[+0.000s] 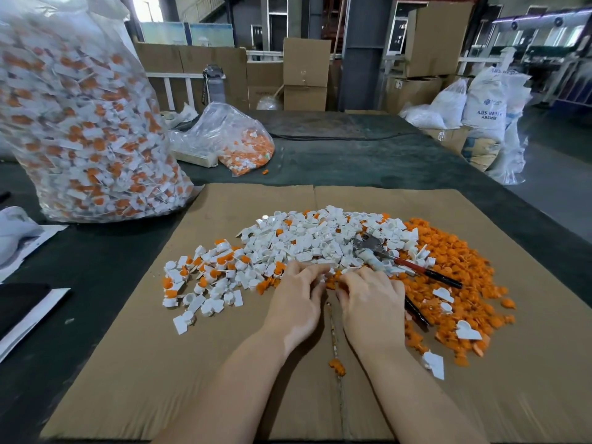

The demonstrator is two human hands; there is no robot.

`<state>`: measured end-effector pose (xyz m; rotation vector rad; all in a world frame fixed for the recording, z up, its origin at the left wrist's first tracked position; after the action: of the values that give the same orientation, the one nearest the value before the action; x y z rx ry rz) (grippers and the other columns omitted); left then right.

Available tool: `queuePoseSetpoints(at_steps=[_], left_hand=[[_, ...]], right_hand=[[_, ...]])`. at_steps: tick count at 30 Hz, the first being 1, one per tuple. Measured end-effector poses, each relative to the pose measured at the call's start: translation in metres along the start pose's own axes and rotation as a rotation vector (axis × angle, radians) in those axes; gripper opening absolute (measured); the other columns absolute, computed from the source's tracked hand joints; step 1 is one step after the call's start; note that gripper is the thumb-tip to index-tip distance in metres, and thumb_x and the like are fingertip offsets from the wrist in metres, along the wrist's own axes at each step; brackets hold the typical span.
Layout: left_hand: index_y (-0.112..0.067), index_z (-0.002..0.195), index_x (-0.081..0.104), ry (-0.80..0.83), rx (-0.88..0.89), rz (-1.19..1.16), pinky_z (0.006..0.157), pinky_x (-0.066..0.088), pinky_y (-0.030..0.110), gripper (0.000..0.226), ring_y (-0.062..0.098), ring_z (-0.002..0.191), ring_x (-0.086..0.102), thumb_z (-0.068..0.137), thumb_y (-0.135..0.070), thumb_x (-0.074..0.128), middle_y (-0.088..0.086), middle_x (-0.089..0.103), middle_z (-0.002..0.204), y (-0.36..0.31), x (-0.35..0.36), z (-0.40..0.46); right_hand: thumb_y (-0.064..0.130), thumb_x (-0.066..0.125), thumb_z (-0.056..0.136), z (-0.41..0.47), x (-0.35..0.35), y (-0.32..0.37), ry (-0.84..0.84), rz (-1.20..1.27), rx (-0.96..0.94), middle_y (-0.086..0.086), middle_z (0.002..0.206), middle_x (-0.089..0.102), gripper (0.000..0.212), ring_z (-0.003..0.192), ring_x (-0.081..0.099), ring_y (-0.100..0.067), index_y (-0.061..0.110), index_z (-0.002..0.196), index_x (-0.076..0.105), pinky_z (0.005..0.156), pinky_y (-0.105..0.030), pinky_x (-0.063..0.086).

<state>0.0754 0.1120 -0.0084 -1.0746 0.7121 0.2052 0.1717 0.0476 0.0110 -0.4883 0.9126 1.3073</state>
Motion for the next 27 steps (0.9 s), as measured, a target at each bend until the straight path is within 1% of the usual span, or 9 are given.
queuePoseSetpoints(at_steps=[5, 8, 11, 14, 16, 18, 20, 23, 27], left_hand=[[-0.024, 0.099, 0.062, -0.048, -0.057, -0.041, 0.073, 0.029, -0.004, 0.009, 0.000, 0.084, 0.045, 0.090, -0.023, 0.062, -0.016, 0.046, 0.092, 0.004, -0.003, -0.001], [-0.029, 0.084, 0.060, -0.074, -0.116, -0.109, 0.070, 0.032, -0.002, 0.008, 0.000, 0.082, 0.048, 0.086, -0.024, 0.066, -0.015, 0.055, 0.088, 0.007, -0.005, -0.002], [-0.031, 0.095, 0.061, -0.038, -0.118, -0.110, 0.071, 0.033, -0.001, 0.017, 0.004, 0.087, 0.052, 0.086, -0.019, 0.067, -0.017, 0.058, 0.089, 0.006, -0.004, -0.003], [-0.030, 0.116, 0.062, -0.014, -0.107, -0.053, 0.084, 0.034, 0.011, 0.028, 0.006, 0.103, 0.051, 0.089, -0.020, 0.063, -0.014, 0.058, 0.108, 0.005, -0.003, -0.002], [-0.026, 0.107, 0.066, -0.036, -0.130, -0.050, 0.081, 0.033, 0.015, 0.019, 0.008, 0.101, 0.052, 0.088, -0.023, 0.064, -0.013, 0.055, 0.103, 0.005, -0.004, -0.001], [-0.029, 0.088, 0.062, -0.075, -0.184, -0.143, 0.072, 0.037, 0.015, 0.009, 0.009, 0.089, 0.055, 0.085, -0.023, 0.068, -0.011, 0.057, 0.092, 0.006, -0.004, 0.001], [-0.030, 0.078, 0.057, -0.084, -0.193, -0.206, 0.062, 0.036, 0.008, 0.015, 0.003, 0.075, 0.055, 0.084, -0.023, 0.070, -0.012, 0.059, 0.080, 0.005, -0.002, 0.001], [-0.029, 0.080, 0.057, -0.073, -0.173, -0.242, 0.057, 0.037, 0.005, 0.014, -0.001, 0.066, 0.052, 0.084, -0.023, 0.070, -0.014, 0.057, 0.072, 0.001, 0.002, 0.001], [-0.038, 0.089, 0.059, -0.059, -0.150, -0.285, 0.060, 0.039, 0.008, 0.019, 0.001, 0.068, 0.054, 0.086, -0.022, 0.066, -0.012, 0.059, 0.074, 0.001, 0.002, -0.001]], right_hand=[[0.001, 0.086, 0.056, 0.000, -0.001, 0.005, 0.015, -0.017, -0.039, -0.002, 0.065, 0.061, 0.030, 0.062, 0.059, -0.023, 0.012, 0.066, 0.059, 0.062, -0.036, 0.046], [0.000, 0.086, 0.057, -0.001, 0.000, 0.002, 0.018, 0.037, -0.017, -0.005, 0.071, 0.064, 0.031, 0.067, 0.062, -0.026, 0.009, 0.079, 0.065, 0.064, -0.037, 0.047], [-0.002, 0.078, 0.069, -0.001, 0.005, 0.000, 0.063, 0.049, -0.005, -0.010, 0.087, 0.063, 0.032, 0.081, 0.061, -0.029, 0.007, 0.098, 0.068, 0.073, -0.040, 0.045], [-0.002, 0.068, 0.079, -0.001, 0.007, -0.001, 0.093, 0.095, -0.009, -0.009, 0.088, 0.060, 0.018, 0.084, 0.059, -0.027, 0.009, 0.093, 0.067, 0.076, -0.040, 0.042], [-0.002, 0.067, 0.081, -0.001, 0.005, -0.003, 0.069, 0.150, 0.008, -0.006, 0.085, 0.061, 0.014, 0.082, 0.059, -0.025, 0.010, 0.087, 0.067, 0.075, -0.037, 0.041], [-0.002, 0.066, 0.081, -0.001, 0.002, -0.005, 0.024, 0.226, 0.026, -0.005, 0.083, 0.061, 0.013, 0.079, 0.059, -0.023, 0.010, 0.085, 0.066, 0.073, -0.036, 0.043], [-0.003, 0.067, 0.080, -0.001, -0.003, -0.006, -0.054, 0.295, 0.031, -0.006, 0.080, 0.062, 0.012, 0.075, 0.060, -0.024, 0.008, 0.084, 0.065, 0.069, -0.037, 0.048], [-0.003, 0.065, 0.082, -0.001, -0.009, -0.008, -0.127, 0.371, 0.045, -0.007, 0.080, 0.064, 0.008, 0.075, 0.061, -0.022, 0.004, 0.086, 0.065, 0.066, -0.032, 0.051], [0.002, 0.061, 0.087, -0.001, -0.008, -0.009, -0.091, 0.482, 0.070, -0.006, 0.084, 0.066, 0.006, 0.077, 0.060, -0.016, 0.003, 0.090, 0.065, 0.068, -0.016, 0.044]])
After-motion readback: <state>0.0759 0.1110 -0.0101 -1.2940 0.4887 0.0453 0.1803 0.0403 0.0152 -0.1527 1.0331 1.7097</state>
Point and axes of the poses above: each hand's wrist, its own z-axis towards the middle knuckle, its own x-axis out of the palm, y = z × x, the point moved 6 cm from there along z, towards the middle knuckle
